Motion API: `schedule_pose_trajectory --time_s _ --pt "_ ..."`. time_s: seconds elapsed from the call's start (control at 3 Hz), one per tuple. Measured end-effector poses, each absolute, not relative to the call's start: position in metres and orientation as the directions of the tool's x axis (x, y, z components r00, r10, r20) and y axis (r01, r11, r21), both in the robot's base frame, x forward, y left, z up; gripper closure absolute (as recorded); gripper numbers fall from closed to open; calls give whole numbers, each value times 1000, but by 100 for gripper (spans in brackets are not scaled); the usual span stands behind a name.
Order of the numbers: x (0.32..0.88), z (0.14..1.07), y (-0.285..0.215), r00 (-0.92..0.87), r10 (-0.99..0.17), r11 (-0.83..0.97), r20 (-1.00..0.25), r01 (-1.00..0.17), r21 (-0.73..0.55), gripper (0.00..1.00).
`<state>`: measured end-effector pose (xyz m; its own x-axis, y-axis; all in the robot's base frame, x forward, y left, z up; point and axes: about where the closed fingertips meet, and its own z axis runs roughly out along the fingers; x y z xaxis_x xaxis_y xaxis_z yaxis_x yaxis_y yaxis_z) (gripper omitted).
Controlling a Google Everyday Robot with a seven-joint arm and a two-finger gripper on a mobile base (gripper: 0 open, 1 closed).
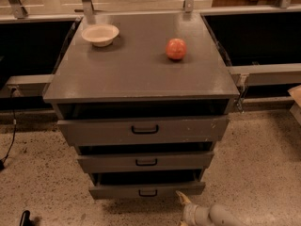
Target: Close bottom drawer
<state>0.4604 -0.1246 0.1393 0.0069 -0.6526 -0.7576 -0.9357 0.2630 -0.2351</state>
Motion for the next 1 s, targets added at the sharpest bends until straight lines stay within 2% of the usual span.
schedule_pose_trajectory --time_s 0.33,0.67,1.0 --pt "460 139 -125 7 -653 263 -758 -936 -235 0" --pt "467 141 -121 -11 -649 255 -761 -945 -203 18" --pt "485 137 -117 -20 -645 247 -764 -951 -183 42"
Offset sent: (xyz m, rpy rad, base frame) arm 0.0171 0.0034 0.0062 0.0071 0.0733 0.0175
